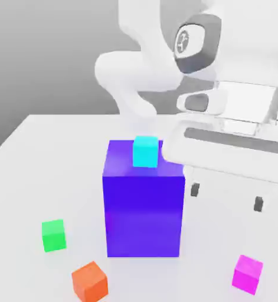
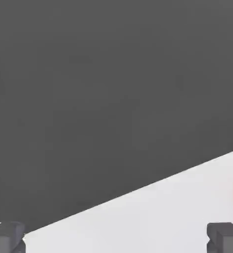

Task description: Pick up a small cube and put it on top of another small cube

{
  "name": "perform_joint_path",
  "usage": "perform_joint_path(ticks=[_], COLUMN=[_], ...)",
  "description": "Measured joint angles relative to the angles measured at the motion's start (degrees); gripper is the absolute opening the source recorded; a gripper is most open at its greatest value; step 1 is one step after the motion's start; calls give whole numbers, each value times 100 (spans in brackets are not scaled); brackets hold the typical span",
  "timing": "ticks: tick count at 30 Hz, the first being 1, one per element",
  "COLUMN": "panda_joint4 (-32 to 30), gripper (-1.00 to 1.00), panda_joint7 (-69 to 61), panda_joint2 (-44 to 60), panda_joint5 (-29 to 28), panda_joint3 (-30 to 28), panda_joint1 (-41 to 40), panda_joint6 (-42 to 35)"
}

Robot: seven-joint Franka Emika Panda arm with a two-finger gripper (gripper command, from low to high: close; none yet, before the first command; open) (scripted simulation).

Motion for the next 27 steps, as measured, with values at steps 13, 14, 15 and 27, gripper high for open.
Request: perform_joint_path(ticks=[13,14,15,27], panda_joint4=[34,64,64,-109], gripper=[0,-100,-100,-100], panda_joint7=[1920,1983,1983,1284], panda_joint2=[2407,2528,2528,1674], panda_joint5=[-459,-539,-539,145], panda_joint3=[-485,-587,-587,-13], panda_joint1=[1048,1133,1133,615], panda_joint6=[1316,1405,1405,695])
